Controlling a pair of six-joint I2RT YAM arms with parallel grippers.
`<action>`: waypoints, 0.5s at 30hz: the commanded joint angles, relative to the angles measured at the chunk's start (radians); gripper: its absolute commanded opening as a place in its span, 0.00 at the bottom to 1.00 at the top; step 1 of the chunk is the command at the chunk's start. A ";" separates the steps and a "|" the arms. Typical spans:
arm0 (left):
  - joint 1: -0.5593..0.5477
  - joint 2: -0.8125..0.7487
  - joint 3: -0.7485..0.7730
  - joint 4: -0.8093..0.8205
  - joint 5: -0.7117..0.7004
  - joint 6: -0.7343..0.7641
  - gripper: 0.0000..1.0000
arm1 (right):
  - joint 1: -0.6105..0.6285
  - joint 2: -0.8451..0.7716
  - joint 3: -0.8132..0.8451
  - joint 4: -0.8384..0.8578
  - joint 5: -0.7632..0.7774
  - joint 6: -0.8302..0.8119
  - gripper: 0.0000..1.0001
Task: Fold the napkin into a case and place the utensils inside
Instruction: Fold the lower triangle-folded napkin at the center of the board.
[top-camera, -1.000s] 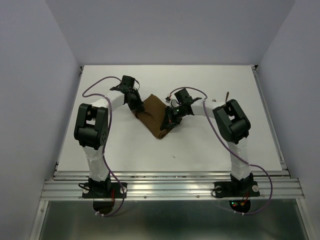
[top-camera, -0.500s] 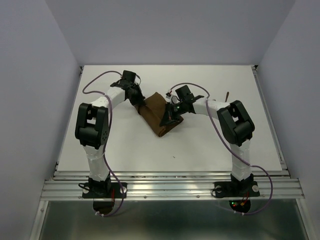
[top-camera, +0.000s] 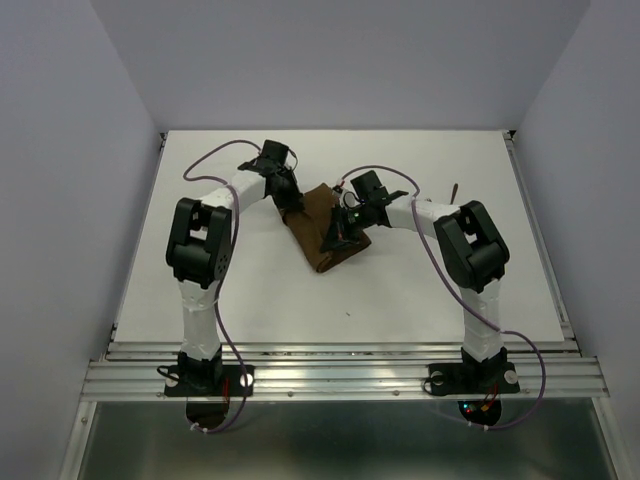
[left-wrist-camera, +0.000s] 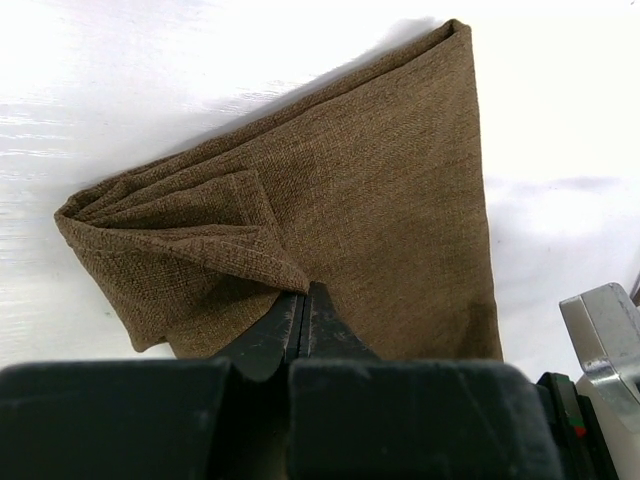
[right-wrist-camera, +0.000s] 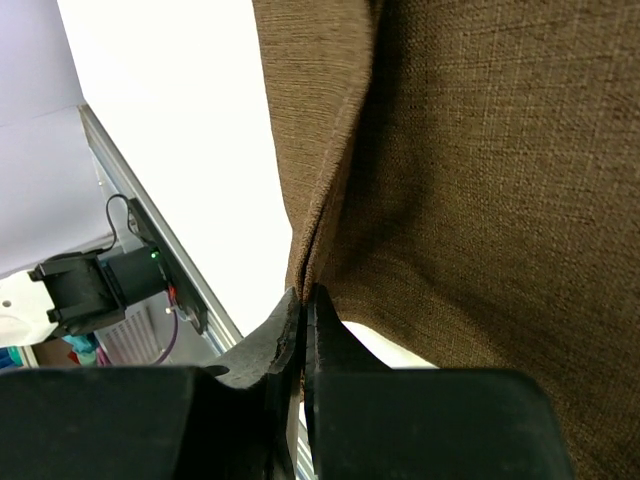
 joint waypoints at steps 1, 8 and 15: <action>-0.008 0.014 0.051 0.016 -0.009 -0.012 0.00 | -0.005 -0.004 -0.014 0.014 0.005 -0.005 0.01; -0.031 0.086 0.111 0.018 -0.009 -0.006 0.00 | -0.005 0.001 -0.044 0.016 0.046 -0.006 0.01; -0.064 0.147 0.122 0.007 -0.025 0.011 0.00 | -0.005 -0.103 -0.087 -0.018 0.162 -0.018 0.36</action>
